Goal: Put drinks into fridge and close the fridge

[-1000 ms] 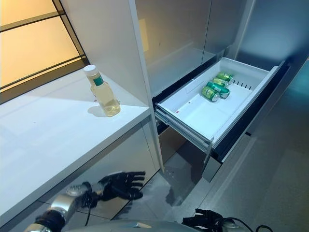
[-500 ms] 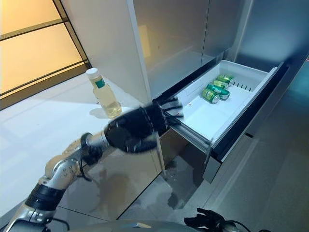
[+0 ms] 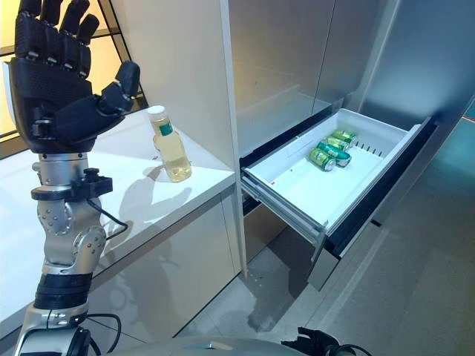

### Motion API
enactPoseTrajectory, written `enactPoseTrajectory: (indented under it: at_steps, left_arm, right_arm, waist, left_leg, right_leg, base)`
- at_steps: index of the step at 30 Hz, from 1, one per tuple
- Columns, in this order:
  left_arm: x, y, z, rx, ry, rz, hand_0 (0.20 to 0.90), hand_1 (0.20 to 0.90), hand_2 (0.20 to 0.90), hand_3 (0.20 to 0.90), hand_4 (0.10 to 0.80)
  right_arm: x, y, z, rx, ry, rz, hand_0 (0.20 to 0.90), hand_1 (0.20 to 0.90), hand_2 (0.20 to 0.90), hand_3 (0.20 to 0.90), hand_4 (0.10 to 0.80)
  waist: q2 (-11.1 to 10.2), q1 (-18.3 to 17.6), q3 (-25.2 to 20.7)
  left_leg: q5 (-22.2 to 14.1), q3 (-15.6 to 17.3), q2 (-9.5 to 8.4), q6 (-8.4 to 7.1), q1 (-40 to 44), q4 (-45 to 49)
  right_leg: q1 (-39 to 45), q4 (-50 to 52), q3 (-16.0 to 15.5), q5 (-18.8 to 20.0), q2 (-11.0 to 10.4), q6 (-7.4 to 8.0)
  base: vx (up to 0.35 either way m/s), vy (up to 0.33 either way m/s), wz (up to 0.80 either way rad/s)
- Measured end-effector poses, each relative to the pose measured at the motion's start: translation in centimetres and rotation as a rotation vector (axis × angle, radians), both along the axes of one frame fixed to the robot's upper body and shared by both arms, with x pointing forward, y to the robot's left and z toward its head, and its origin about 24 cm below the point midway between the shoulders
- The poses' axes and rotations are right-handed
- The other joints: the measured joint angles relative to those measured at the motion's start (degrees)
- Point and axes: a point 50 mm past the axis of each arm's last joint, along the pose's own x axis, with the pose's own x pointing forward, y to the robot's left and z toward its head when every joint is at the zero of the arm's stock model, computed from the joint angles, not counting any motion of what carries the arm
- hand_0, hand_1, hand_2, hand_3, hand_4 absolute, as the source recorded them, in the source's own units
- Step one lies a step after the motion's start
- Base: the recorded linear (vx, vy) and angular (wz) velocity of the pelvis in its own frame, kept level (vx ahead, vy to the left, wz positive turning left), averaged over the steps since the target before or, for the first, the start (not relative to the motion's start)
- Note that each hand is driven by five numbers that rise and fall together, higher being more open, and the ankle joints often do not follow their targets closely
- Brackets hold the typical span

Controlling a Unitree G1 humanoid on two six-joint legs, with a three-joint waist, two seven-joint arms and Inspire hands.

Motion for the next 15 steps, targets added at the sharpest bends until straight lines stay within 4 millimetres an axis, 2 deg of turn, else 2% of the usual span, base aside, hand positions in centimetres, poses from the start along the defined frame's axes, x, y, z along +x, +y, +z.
enactPoseTrajectory:
  at_steps: [4,8,11,15]
  left_arm:
    - [1.3,-0.4,-0.7,0.066,0.075,0.097,0.900,0.900,0.900,0.900,0.800]
    - [2.8,0.2,-3.0,0.081,0.208,0.170,0.900,0.900,0.900,0.900,0.800]
    - [4.0,1.1,-5.5,0.119,0.337,0.223,0.900,0.900,0.900,0.900,0.800]
    - [4.7,1.8,-7.6,0.131,0.448,0.264,0.900,0.900,0.900,0.900,0.800]
  right_arm:
    - [0.0,-0.1,0.0,0.002,0.004,-0.007,0.900,0.900,0.900,0.900,0.800]
    - [0.0,-0.3,0.1,0.003,0.007,-0.005,0.900,0.900,0.900,0.900,0.800]
    - [0.1,-0.3,0.1,0.006,0.006,-0.003,0.900,0.900,0.900,0.900,0.800]
    - [0.1,-0.3,0.1,0.007,0.006,-0.001,0.900,0.900,0.900,0.900,0.800]
  waist:
    - [0.5,-1.1,-0.4]
    - [1.2,-1.6,-0.6]
    - [1.2,-2.1,-0.6]
    - [1.2,-2.1,-0.5]
  left_leg:
    - [0.0,0.2,0.07,0.01,0.0,0.0]
    - [0.0,0.7,0.22,-0.04,0.3,0.0]
    - [-0.1,1.0,0.39,-0.12,0.3,0.0]
    - [-0.1,1.4,0.42,-0.13,0.4,0.0]
  right_leg:
    - [0.0,0.0,0.2,0.0,0.1,0.01]
    - [0.0,0.0,0.8,0.0,0.3,-0.02]
    - [-0.1,0.0,1.0,0.1,0.4,-0.07]
    - [-0.1,0.0,1.2,0.1,0.4,-0.08]
  base:
    - [0.006,0.006,-0.03]
    - [0.009,0.008,-0.07]
    - [0.016,0.014,-0.06]
    - [0.003,0.004,-0.01]
